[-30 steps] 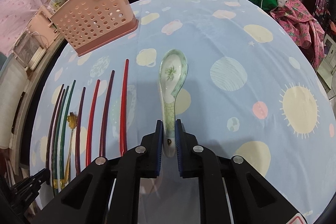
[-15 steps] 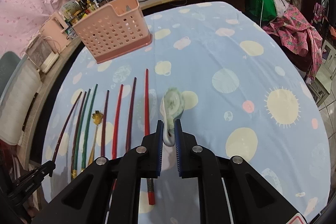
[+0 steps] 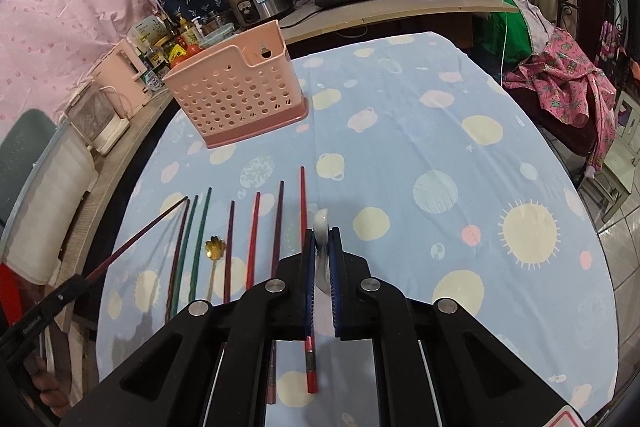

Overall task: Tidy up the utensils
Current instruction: 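Carry the spoon with the right tool to the pink caddy while the left tool carries the chopstick there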

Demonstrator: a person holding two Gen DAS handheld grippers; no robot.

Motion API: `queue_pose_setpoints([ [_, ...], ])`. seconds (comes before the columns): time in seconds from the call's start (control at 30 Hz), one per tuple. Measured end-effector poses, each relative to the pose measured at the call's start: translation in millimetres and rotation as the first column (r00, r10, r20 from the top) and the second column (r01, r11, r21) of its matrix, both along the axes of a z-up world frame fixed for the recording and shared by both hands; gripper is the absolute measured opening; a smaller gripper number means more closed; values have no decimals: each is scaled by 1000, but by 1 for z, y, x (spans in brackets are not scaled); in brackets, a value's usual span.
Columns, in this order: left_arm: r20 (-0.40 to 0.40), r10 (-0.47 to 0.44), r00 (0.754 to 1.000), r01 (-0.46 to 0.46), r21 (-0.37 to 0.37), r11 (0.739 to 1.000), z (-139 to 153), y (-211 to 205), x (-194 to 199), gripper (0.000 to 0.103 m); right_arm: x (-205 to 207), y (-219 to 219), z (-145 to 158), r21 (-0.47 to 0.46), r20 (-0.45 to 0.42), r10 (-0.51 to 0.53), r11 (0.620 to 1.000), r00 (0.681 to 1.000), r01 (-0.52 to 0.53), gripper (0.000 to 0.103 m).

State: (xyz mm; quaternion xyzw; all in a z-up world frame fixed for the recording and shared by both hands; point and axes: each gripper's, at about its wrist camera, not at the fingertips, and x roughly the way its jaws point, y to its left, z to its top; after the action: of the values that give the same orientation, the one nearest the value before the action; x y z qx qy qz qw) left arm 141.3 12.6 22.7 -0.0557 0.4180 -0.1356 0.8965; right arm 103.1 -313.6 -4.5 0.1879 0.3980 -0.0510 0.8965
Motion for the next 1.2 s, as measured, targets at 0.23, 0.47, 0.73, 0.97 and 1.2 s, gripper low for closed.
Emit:
queue_pose_setpoints([
  [0.23,87,14,996,-14,0,1000,33,2,26,7,15,2,16,3,32,20,1000,999,-20,7],
  [0.47,179,31,983,-31,-1,1000,67,-1,58,7,41,3,37,8,77,49,999,996,-49,7],
  [0.73,274,26,961,-13,-51,999,121,-8,104,7,93,-4,67,24,138,67,997,988,-71,7],
  [0.97,421,18,907,14,-73,997,188,-32,138,7,157,-12,100,54,215,73,995,974,-87,7],
  [1.2,476,23,879,12,-71,997,212,-55,180,7,214,-9,113,52,250,76,994,965,-91,7],
])
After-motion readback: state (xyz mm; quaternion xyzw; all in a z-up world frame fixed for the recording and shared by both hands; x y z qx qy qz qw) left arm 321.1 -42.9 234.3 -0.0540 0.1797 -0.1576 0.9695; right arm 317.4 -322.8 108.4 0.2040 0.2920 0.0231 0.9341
